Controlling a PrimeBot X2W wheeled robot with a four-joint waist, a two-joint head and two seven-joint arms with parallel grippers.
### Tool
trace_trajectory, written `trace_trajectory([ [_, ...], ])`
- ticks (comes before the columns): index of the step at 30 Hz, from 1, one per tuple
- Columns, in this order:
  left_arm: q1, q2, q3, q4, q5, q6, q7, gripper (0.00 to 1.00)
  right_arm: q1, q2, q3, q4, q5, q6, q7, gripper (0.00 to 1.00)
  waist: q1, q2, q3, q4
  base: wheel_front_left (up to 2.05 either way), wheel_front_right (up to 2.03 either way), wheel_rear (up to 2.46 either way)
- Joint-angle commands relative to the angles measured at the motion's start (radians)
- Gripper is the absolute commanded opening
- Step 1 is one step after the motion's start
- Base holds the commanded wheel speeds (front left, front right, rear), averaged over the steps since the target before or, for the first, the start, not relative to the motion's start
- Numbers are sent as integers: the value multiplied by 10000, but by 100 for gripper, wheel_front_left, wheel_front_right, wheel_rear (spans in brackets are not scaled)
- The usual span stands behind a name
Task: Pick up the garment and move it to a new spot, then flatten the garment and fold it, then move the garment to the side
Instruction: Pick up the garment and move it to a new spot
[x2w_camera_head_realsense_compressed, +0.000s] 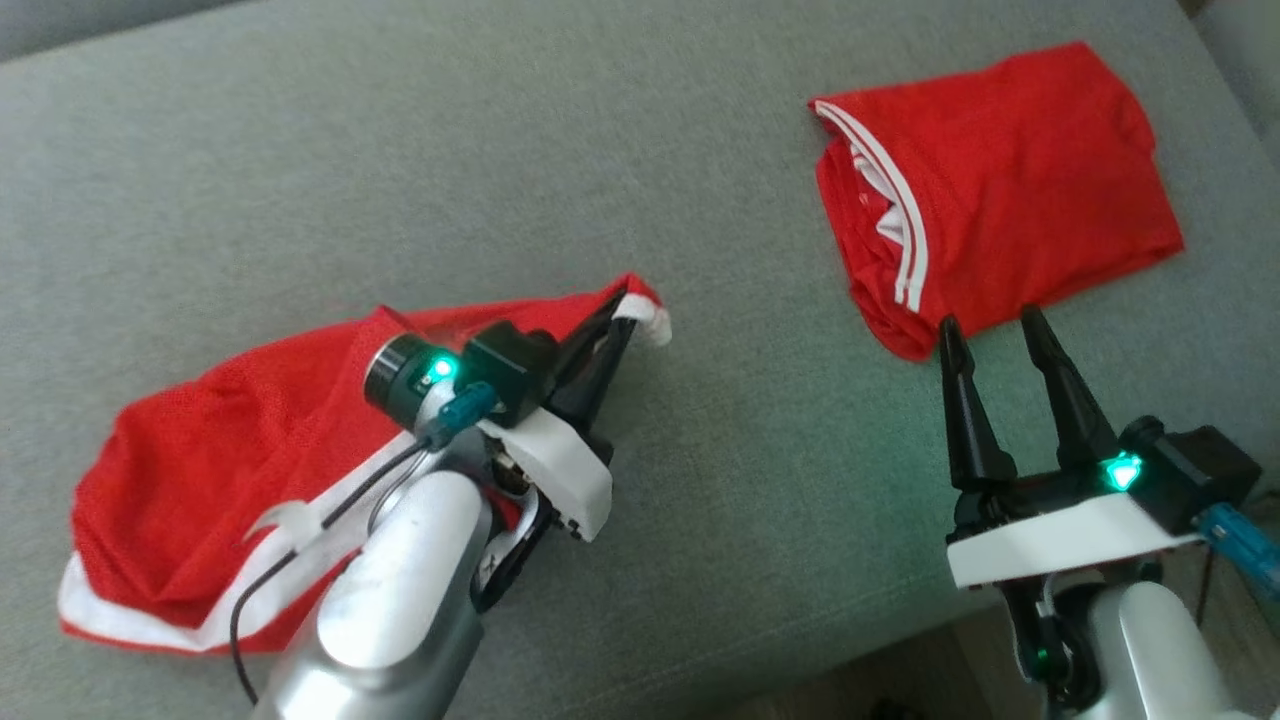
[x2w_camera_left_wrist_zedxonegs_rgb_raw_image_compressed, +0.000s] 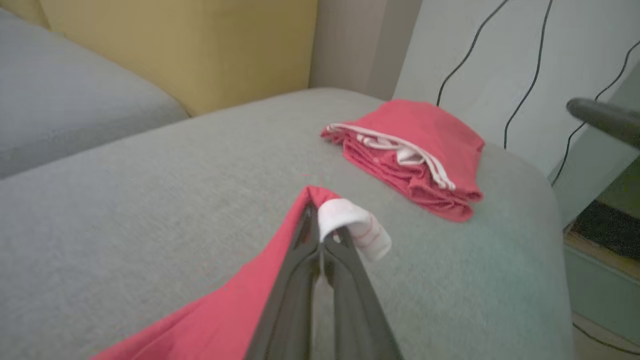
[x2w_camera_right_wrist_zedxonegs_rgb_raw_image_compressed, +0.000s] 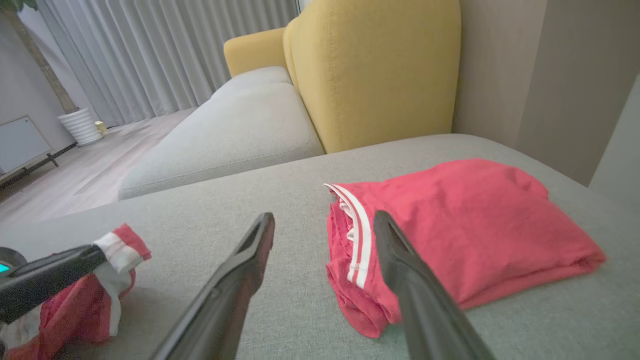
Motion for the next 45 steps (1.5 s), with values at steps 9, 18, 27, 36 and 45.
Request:
trace_trajectory([
  [9, -624, 114, -113, 250, 105, -6, -687, 100, -493, -34, 145, 121, 57, 65, -286, 100, -1, 0, 127, 215, 0, 0, 0],
  [18, 356, 276, 648, -1265, -343, 814, -1184, 100, -459, -34, -42, 8, -365, 65, -5, 100, -1, 0, -650, 1264, 0, 0, 0],
  [27, 1531, 1031, 2461, -2282, -626, 2079, -1271, 100, -196, -34, -183, -281, -781, 65, 416, 100, -1, 0, -1253, 2238, 0, 0, 0],
  [36, 2665, 1553, 3417, -2835, -813, 2320, -1276, 100, 88, -34, -314, -425, -955, 65, 707, 100, -1, 0, -1648, 2671, 0, 0, 0],
  [45, 3705, 1875, 3420, -3065, -744, 2385, -1253, 100, 612, -34, -378, -549, -1101, 65, 952, 100, -1, 0, -2138, 2616, 0, 0, 0],
])
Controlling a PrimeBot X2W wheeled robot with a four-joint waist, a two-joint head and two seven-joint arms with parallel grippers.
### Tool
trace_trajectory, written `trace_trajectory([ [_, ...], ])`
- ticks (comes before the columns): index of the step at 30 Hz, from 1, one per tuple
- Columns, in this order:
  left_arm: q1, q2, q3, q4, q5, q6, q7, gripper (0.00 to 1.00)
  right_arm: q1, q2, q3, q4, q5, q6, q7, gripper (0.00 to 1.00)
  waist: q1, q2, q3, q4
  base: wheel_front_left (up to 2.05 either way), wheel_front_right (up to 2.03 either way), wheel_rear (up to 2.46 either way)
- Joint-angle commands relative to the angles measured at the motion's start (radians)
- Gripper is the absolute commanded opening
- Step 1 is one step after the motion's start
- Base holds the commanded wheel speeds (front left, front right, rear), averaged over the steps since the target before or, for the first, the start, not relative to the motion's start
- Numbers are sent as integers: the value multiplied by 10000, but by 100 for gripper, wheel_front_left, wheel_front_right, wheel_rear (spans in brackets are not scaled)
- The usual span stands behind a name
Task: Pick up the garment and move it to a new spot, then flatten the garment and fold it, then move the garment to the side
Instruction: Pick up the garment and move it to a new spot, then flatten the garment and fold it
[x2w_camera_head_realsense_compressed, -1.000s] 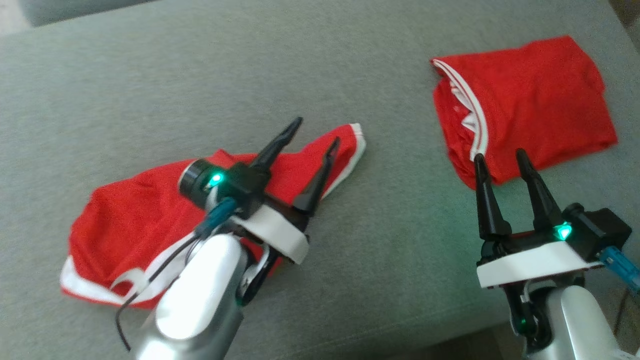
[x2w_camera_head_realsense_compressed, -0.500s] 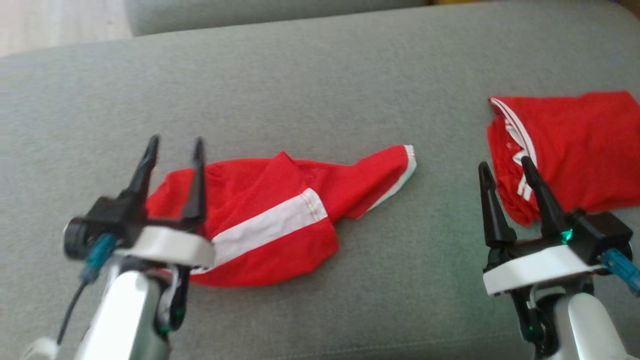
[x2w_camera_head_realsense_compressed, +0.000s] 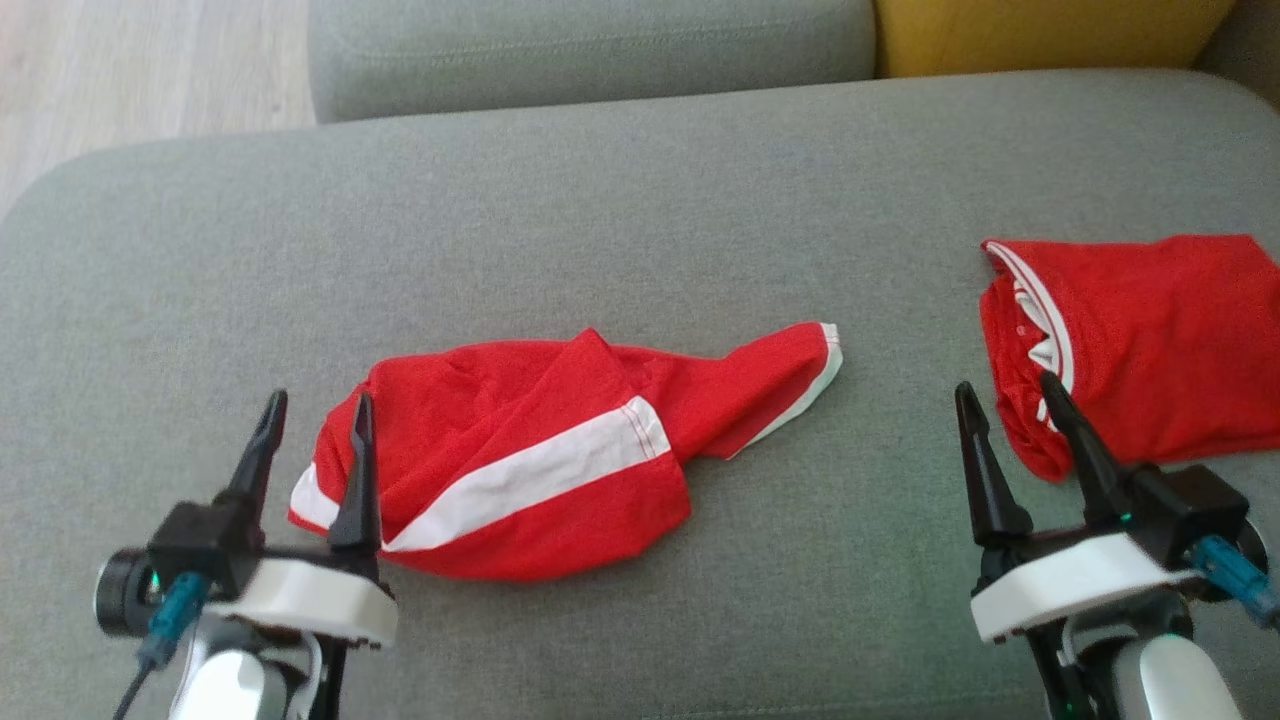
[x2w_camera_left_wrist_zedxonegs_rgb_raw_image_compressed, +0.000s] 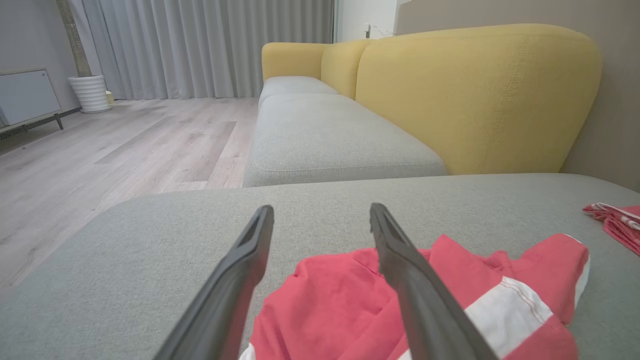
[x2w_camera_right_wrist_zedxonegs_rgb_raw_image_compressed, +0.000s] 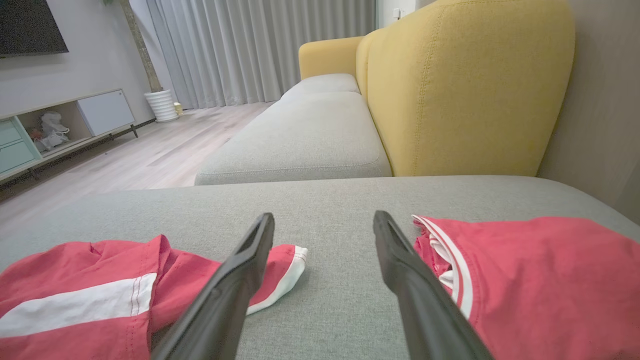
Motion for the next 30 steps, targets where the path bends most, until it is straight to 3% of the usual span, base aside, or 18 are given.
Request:
trace_trajectory([
  [1, -260, 240, 417, -395, 49, 76, -90, 100, -183, -35, 176, -402, -91, 65, 1, 100, 0, 0, -89, -30, 0, 0, 0],
  [30, 550, 375, 188, -1086, -44, 394, 191, 100, 342, -35, 124, -863, -91, 65, 308, 100, 0, 0, -490, -46, 0, 0, 0],
])
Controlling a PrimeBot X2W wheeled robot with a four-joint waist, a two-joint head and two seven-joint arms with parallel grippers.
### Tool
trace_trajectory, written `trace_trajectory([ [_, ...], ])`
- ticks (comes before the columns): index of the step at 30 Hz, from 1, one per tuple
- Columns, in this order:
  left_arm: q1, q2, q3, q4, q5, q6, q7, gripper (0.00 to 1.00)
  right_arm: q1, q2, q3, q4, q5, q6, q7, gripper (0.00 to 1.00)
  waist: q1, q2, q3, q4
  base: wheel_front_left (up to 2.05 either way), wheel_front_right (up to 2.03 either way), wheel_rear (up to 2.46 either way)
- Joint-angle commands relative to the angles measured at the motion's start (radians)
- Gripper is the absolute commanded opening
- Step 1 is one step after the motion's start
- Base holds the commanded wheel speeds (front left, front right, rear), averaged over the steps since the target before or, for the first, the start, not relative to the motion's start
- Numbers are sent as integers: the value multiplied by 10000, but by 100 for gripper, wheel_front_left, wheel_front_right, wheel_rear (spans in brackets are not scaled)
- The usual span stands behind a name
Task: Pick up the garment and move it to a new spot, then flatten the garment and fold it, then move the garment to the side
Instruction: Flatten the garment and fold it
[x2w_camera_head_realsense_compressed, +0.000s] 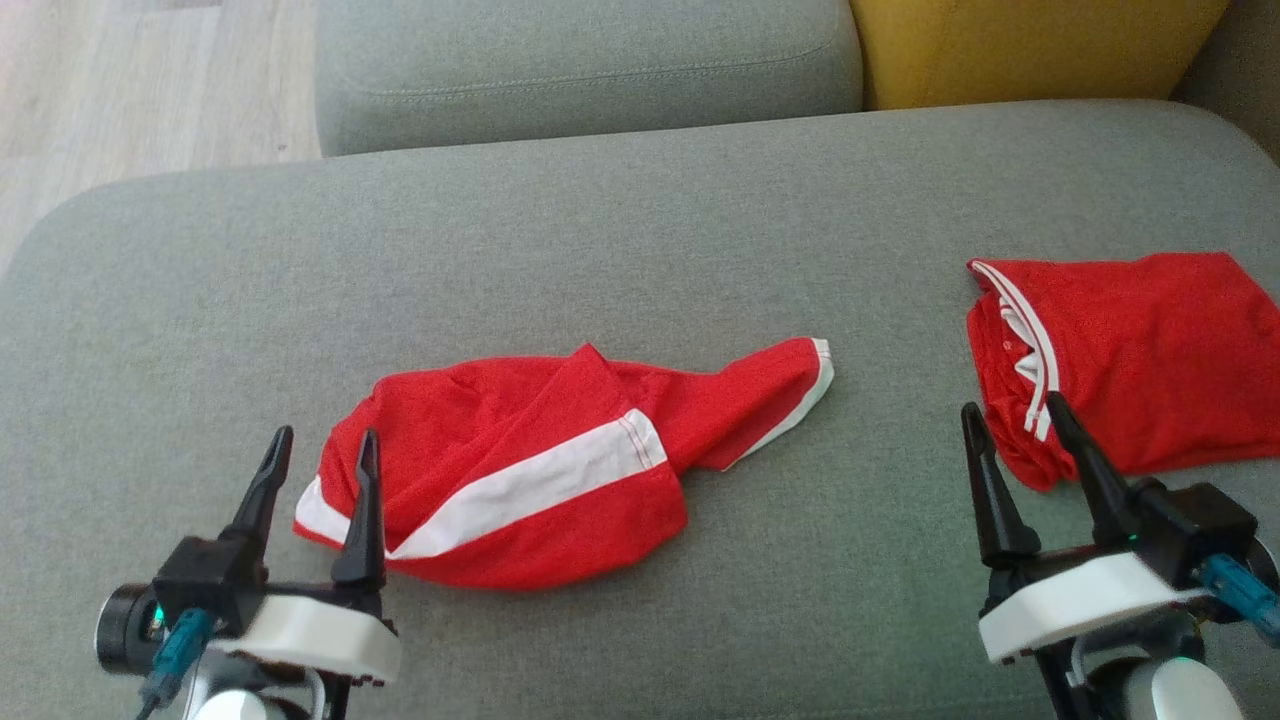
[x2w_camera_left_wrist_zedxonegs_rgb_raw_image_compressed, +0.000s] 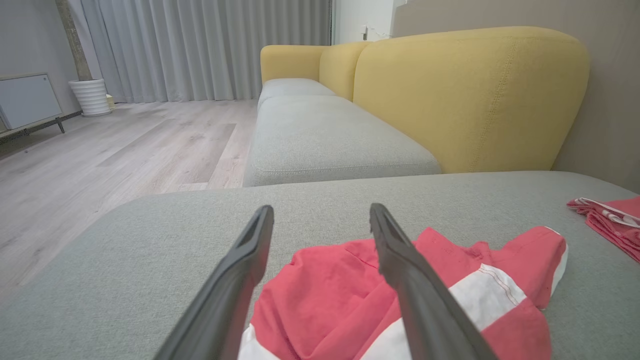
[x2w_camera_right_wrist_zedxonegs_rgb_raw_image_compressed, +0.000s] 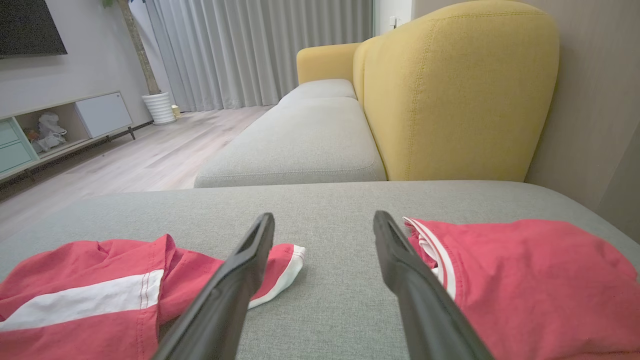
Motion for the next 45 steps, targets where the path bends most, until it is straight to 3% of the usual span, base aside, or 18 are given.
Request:
trace_trajectory([
  [1, -313, 213, 336, -347, -49, 63, -74, 100, -204, -37, 219, -350, -7, 65, -29, 100, 0, 0, 8, 3, 0, 0, 0],
  [9, -467, 203, 311, -360, -108, 66, -118, 100, -264, -37, 281, -313, 36, 65, -17, 100, 0, 0, 222, 138, 0, 0, 0],
  [14, -789, 161, 225, -402, -99, -9, -167, 100, -648, -37, 947, 131, 195, 65, 81, 100, 0, 0, 647, 445, 0, 0, 0],
  [24, -1675, -198, 161, -251, -73, -130, -338, 100, -2520, -54, 3410, 2874, 831, 65, -263, 100, 0, 0, 1606, 1402, 0, 0, 0],
  [32, -2014, -437, 316, -130, 20, -303, -382, 100, -3789, -42, 4278, 4683, 1533, 65, -461, 100, 0, 0, 1951, 1854, 0, 0, 0],
  [33, -2029, -469, 350, -147, 48, -317, -382, 100, -3881, -42, 4365, 4814, 1635, 65, -461, 80, 0, 0, 1983, 1865, 0, 0, 0],
  [34, -2038, -502, 387, -159, 73, -332, -383, 100, -3960, -42, 4443, 4924, 1747, 65, -462, 44, 0, 0, 2005, 1868, 0, 0, 0],
  [35, -2043, -532, 425, -168, 100, -344, -383, 100, -4032, -41, 4501, 5010, 1850, 65, -492, 0, 0, 0, 2025, 1858, 0, 0, 0],
  [45, -2011, -702, 778, -214, 351, -499, -385, 100, -4449, -247, 4572, 4874, 2203, 65, -1037, 0, 0, 0, 2070, 1436, 0, 0, 0],
])
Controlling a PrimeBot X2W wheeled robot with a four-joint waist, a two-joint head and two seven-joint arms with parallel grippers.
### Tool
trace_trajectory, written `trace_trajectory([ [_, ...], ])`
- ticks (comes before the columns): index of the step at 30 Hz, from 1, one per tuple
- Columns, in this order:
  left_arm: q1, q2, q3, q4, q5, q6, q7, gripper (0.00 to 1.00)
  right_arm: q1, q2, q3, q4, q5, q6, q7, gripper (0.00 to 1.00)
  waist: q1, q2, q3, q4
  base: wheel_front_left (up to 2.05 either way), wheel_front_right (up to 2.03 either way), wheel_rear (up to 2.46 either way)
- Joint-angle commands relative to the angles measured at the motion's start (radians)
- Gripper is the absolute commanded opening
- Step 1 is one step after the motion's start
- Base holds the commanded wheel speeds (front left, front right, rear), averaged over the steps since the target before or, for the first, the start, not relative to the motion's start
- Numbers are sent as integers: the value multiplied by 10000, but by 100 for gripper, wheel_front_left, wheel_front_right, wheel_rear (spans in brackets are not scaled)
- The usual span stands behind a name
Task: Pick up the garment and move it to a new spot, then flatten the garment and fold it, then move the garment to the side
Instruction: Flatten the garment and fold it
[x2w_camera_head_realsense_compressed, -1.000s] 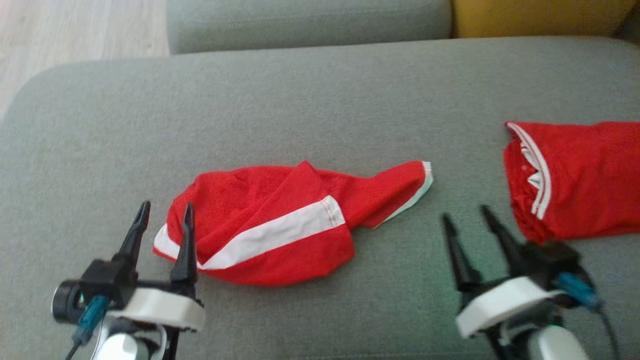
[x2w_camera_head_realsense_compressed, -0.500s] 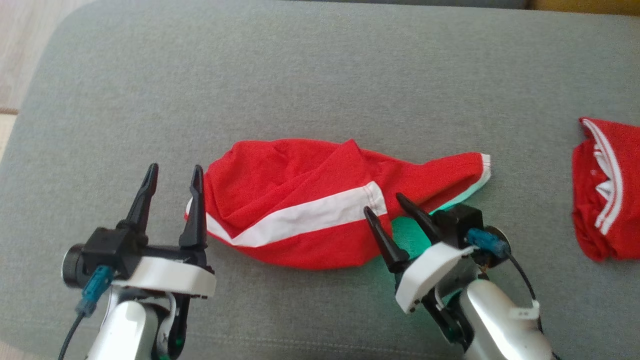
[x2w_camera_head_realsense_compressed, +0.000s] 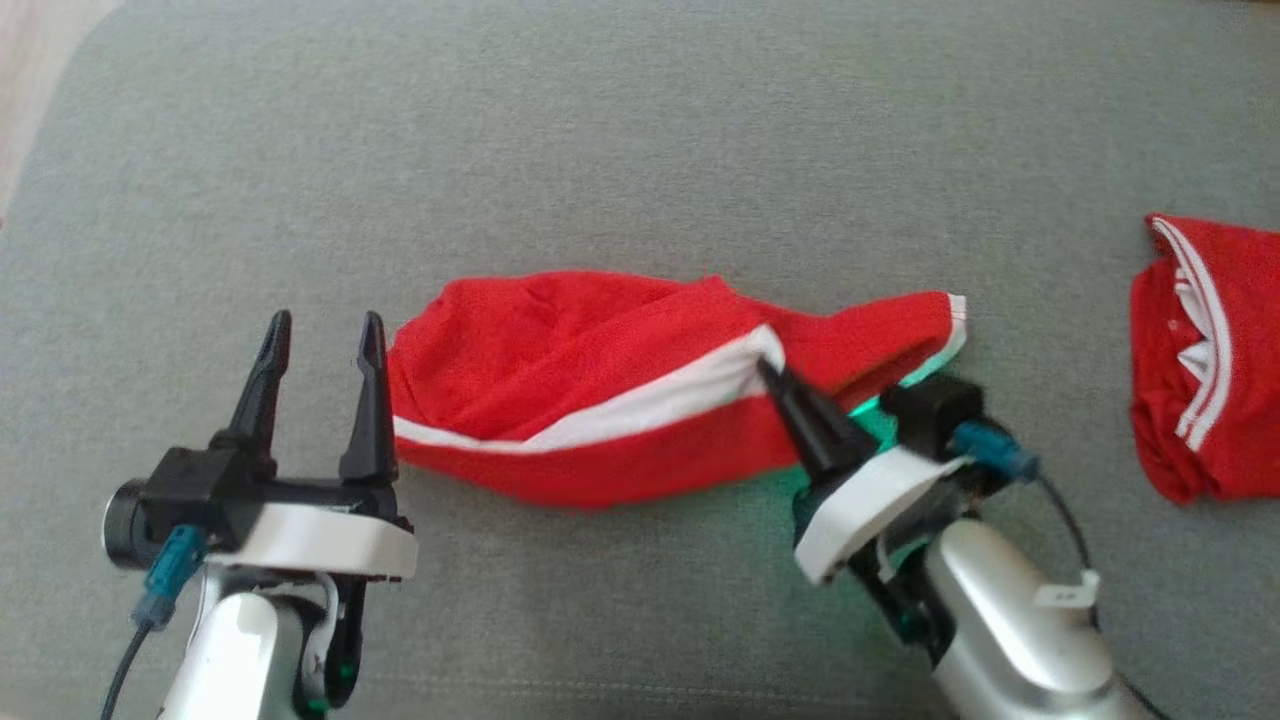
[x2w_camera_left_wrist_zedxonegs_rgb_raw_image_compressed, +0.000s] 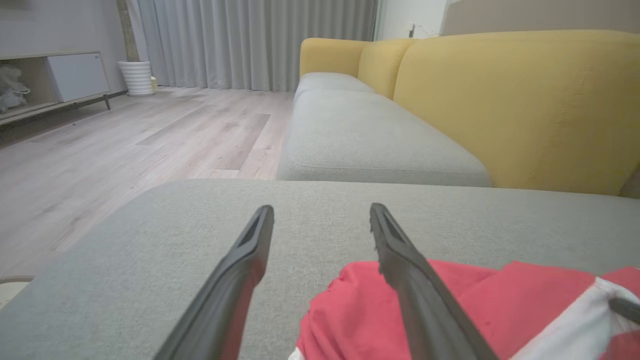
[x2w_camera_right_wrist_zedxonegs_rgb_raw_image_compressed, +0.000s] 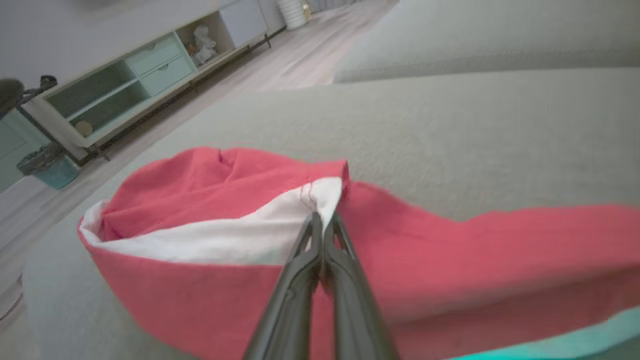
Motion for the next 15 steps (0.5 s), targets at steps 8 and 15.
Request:
trace_trajectory([
  [8, -467, -9, 548, -390, 264, -223, -121, 100, -416, -420, -1385, -1424, -421, 65, -22, 0, -1, 0, 15, -630, 0, 0, 0],
  [15, -452, -45, 699, -386, 346, -356, -121, 100, 444, -895, -2575, -2222, -644, 65, 590, 0, -1, 0, 104, -948, 0, 0, 0],
])
